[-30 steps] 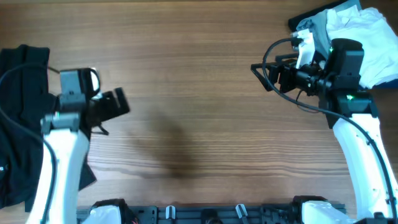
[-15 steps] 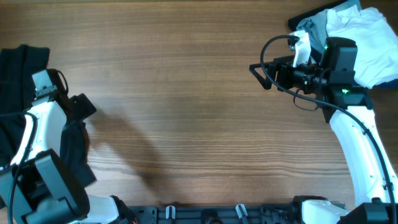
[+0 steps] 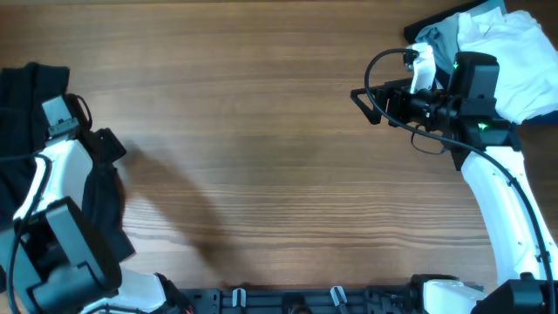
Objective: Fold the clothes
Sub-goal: 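Reach the left gripper to the crumpled black t-shirt and grasp it, then drag the black t-shirt with the left gripper toward table center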
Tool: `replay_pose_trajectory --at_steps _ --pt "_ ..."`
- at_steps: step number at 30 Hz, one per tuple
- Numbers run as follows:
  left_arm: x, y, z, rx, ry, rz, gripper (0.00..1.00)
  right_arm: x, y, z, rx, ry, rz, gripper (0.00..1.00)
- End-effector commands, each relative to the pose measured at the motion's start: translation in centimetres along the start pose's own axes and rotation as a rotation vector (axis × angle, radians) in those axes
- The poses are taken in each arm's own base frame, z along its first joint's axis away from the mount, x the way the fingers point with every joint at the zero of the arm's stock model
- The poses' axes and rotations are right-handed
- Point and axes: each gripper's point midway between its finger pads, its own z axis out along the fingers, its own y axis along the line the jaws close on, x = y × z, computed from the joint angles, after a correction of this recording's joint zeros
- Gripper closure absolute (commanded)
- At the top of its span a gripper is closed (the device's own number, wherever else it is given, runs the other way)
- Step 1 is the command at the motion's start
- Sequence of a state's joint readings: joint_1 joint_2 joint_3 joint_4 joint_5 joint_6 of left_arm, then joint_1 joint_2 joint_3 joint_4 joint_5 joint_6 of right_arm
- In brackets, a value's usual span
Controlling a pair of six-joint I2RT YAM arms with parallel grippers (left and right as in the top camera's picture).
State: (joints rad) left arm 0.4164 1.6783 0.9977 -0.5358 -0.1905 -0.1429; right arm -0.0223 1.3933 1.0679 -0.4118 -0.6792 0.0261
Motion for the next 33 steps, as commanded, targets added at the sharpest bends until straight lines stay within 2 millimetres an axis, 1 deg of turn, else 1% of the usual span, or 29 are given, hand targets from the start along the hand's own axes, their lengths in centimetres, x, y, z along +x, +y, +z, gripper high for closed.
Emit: replay_pose_trajectory --at_steps 1,3,6,7,8,10,11,15,16,17,18,19,21,22,23,24,25,26,28,29,30,32,33 --pt "0.5 0.3 1.5 -0.022 0.031 0.006 0.29 -0.6 -0.2 0.1 0.015 -0.009 -0.008 0.03" --pt "0.7 0.3 1.8 -0.024 0.041 0.006 0.34 -0.7 -0.6 0.0 0.036 -0.010 -0.008 0.03" --pt "1.1 0.3 2.3 -0.028 0.056 0.009 0.35 -0.6 -0.7 0.0 0.043 -0.010 -0.007 0.04" --pt "1.2 0.3 2.5 -0.029 0.063 0.011 0.37 -0.6 -0.7 0.0 0.043 -0.010 -0.007 0.05" --pt "1.3 0.3 2.6 -0.030 0.068 0.012 0.40 -0.6 -0.7 0.0 0.043 -0.010 -0.007 0.05" --pt "1.6 0.3 3.0 -0.032 0.081 0.014 0.55 -0.6 -0.7 0.0 0.043 -0.010 -0.007 0.06" --pt "1.9 0.3 3.2 -0.034 0.090 0.016 0.59 -0.6 -0.7 0.0 0.043 -0.010 -0.007 0.06" --pt "2.8 0.3 4.1 -0.043 0.131 0.024 0.64 -0.6 -0.7 0.0 0.043 -0.010 -0.007 0.07" --pt "3.1 0.3 4.3 -0.045 0.140 0.025 0.67 -0.6 -0.7 0.0 0.043 -0.010 -0.007 0.07" --pt "3.2 0.3 4.5 -0.046 0.147 0.023 0.74 -0.6 -0.7 0.0 0.043 -0.010 -0.007 0.07" --pt "3.2 0.3 4.5 -0.044 0.147 0.023 0.89 -0.6 -0.7 0.0 0.043 -0.010 -0.007 0.07" --pt "3.1 0.1 4.4 -0.037 0.143 0.021 0.96 -0.6 -0.7 0.0 0.043 -0.009 -0.008 0.08" --pt "2.8 -1.5 3.9 0.031 0.145 -0.006 0.96 -0.7 -0.8 0.0 0.048 -0.011 -0.008 0.09" --pt "2.6 -3.1 3.2 0.100 0.149 -0.018 0.96 -0.7 -0.9 0.0 0.053 -0.012 -0.008 0.10" --pt "2.4 -5.1 2.4 0.187 0.152 -0.010 0.96 -0.8 -0.9 0.0 0.053 -0.014 -0.009 0.11" --pt "2.1 -7.4 1.2 0.284 0.148 0.008 0.96 -0.8 -0.9 0.0 0.053 -0.014 -0.007 0.11" --pt "1.8 -9.3 0.1 0.354 0.144 0.009 0.96 -0.8 -0.9 0.0 0.053 -0.014 -0.007 0.11" --pt "1.4 -12.3 -1.7 0.448 0.138 0.013 0.96 -0.7 -0.9 0.0 0.052 -0.013 -0.007 0.12" --pt "1.0 -16.7 -4.2 0.577 0.115 0.050 0.96 -0.7 -0.9 0.0 0.052 -0.013 -0.004 0.13" --pt "1.0 -19.7 -6.0 0.674 0.105 0.071 0.96 -0.8 -0.9 0.0 0.052 -0.014 0.000 0.13" --pt "1.0 -22.3 -7.6 0.751 0.092 0.084 0.96 -0.7 -0.9 0.0 0.052 -0.014 0.001 0.13" --pt "1.2 -28.2 -11.5 0.920 0.029 0.109 0.96 -0.8 -0.9 0.0 0.052 -0.015 0.020 0.13" --pt "1.5 -30.8 -13.5 0.991 -0.015 0.127 0.96 -0.8 -0.9 0.0 0.052 -0.015 0.020 0.13"
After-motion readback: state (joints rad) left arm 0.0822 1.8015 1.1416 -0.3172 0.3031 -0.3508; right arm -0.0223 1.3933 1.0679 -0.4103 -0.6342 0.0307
